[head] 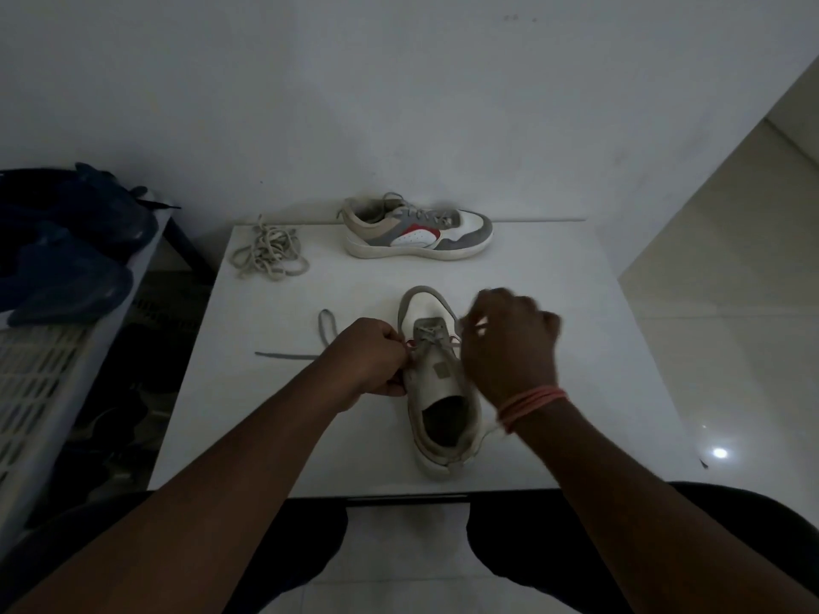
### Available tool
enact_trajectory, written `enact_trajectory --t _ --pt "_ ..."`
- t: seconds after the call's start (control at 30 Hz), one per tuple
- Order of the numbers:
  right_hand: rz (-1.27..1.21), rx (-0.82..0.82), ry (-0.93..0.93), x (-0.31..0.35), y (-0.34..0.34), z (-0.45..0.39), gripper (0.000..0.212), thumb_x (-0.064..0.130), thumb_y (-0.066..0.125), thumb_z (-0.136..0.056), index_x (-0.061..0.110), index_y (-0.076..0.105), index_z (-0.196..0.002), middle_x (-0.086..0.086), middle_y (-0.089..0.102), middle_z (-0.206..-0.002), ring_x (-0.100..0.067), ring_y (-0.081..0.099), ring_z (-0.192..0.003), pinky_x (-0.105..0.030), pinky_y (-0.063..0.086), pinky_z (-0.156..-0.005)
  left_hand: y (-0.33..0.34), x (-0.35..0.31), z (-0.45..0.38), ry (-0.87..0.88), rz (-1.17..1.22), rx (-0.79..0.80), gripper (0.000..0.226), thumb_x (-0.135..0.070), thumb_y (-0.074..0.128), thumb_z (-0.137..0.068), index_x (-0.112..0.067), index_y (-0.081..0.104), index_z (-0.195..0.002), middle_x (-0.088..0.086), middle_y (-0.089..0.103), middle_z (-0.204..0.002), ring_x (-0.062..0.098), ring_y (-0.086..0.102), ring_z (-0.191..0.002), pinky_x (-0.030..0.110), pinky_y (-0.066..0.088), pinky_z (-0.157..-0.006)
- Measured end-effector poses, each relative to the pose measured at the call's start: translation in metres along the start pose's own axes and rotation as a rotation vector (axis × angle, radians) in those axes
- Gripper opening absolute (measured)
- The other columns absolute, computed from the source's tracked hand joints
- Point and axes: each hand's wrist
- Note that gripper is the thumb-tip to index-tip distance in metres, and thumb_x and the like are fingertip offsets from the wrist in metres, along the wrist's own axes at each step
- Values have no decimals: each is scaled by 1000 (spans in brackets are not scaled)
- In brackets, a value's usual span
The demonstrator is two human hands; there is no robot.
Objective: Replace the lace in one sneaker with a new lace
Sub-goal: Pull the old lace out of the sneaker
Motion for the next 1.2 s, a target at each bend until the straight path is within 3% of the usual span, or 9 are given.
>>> enact_trajectory --t 0.1,0.2,0.33,0.53,0.7,0.87,0.93,1.1,1.2 --pt "-67 51 230 -23 -12 -14 26 43 62 -89 23 63 -105 -4 62 -114 -32 54 -110 -46 39 -95 4 4 -4 49 -49 -35 15 -11 71 -89 1 67 -98 22 74 -92 32 75 -80 44 64 -70" --pt "-136 272 181 -16 -10 -2 56 53 72 -82 21 56 -124 -8 54 -123 -32 51 -115 -45 45 -97 13 10 -10 278 -328 -215 23 -37 77 -83 -20 64 -86 -2 70 -80 16 69 -72 35 58 -66" --pt "-236 398 41 7 7 12 29 36 70 -87 18 59 -107 -5 61 -106 -23 60 -96 -33 50 -80 23 13 -8 452 -418 -261 18 -35 77 -85 -25 63 -92 -11 67 -86 7 63 -81 23 43 -64" --pt "-344 313 218 -14 10 -1 15 33 71 -84 27 61 -74 2 69 -88 -19 66 -88 -33 53 -82 2 11 -11 388 -549 -234 24 -13 70 -84 -29 56 -95 -2 65 -82 20 65 -76 30 44 -67" --pt "-282 306 115 -9 13 2 7 28 66 -88 23 70 -88 1 69 -93 -21 64 -89 -39 55 -83 22 17 -4 736 -913 -371 36 -24 58 -93 -36 62 -127 1 54 -118 21 55 -106 36 55 -80" --pt "-223 324 80 -10 12 -1 11 30 66 -90 21 72 -90 1 68 -93 -19 63 -87 -29 50 -76 24 23 -10 893 -983 -479 22 -34 61 -93 -24 71 -110 0 58 -118 21 52 -101 28 46 -73" --pt "-208 320 88 -9 13 1 13 32 64 -91 22 71 -91 2 68 -92 -19 64 -86 -28 47 -74 26 23 -13 862 -931 -489 21 -34 60 -93 -18 69 -102 4 59 -112 22 55 -97 31 48 -73" --pt "-244 352 140 -12 10 0 16 36 67 -88 21 71 -87 0 69 -94 -23 65 -90 -35 53 -82 -15 15 -25 399 -562 -539 25 -40 71 -82 -18 66 -93 5 63 -102 25 63 -94 32 47 -75" --pt "-211 352 106 -8 9 2 17 35 63 -91 20 70 -90 -1 68 -96 -24 64 -89 -31 50 -78 -9 10 -21 598 -568 -423 29 -38 69 -80 -23 67 -104 1 65 -106 23 62 -99 37 51 -85"
Point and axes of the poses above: each hand's wrist, its own z-axis away from the middle knuckle, its own y-axis out of the palm, x = y × z
